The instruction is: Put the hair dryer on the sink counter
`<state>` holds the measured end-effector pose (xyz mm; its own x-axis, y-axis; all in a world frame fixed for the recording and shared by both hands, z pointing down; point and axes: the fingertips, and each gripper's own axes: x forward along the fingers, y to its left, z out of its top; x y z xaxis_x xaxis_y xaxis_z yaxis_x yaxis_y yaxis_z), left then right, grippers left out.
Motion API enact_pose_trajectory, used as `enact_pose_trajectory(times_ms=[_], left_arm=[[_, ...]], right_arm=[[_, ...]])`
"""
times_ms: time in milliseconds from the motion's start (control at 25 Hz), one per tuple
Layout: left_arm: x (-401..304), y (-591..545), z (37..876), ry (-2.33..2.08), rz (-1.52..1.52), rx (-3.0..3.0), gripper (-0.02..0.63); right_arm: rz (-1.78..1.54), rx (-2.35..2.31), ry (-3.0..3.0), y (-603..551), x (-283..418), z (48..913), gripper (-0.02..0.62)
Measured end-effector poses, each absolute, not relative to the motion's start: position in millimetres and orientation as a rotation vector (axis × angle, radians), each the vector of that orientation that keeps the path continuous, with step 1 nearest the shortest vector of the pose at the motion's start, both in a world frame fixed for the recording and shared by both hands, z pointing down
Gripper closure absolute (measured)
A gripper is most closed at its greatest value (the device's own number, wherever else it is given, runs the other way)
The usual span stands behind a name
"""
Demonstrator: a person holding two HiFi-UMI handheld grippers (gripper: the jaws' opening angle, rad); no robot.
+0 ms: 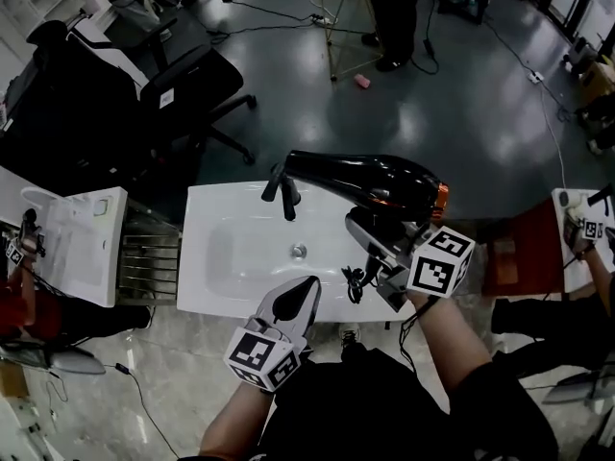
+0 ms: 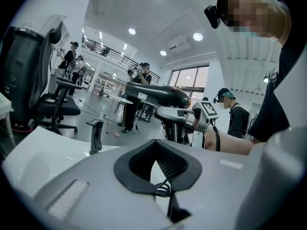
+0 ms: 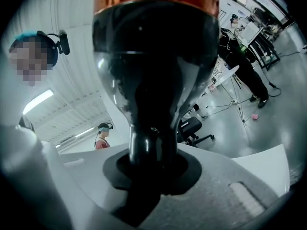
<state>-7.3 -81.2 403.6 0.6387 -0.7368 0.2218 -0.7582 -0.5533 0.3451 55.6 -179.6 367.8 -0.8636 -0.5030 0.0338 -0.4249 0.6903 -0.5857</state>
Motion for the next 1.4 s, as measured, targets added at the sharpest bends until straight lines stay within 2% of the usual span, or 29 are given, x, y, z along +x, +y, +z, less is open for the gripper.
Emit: enact_pose_trajectory(times_ms=[1400], left_arm=[[10.1,-119.8,475.1,-1.155,0.102,2.352,0.603]], right_arm=[[-1.452,-0.707,2.687,-234.6,48.5,538.7,0.523]])
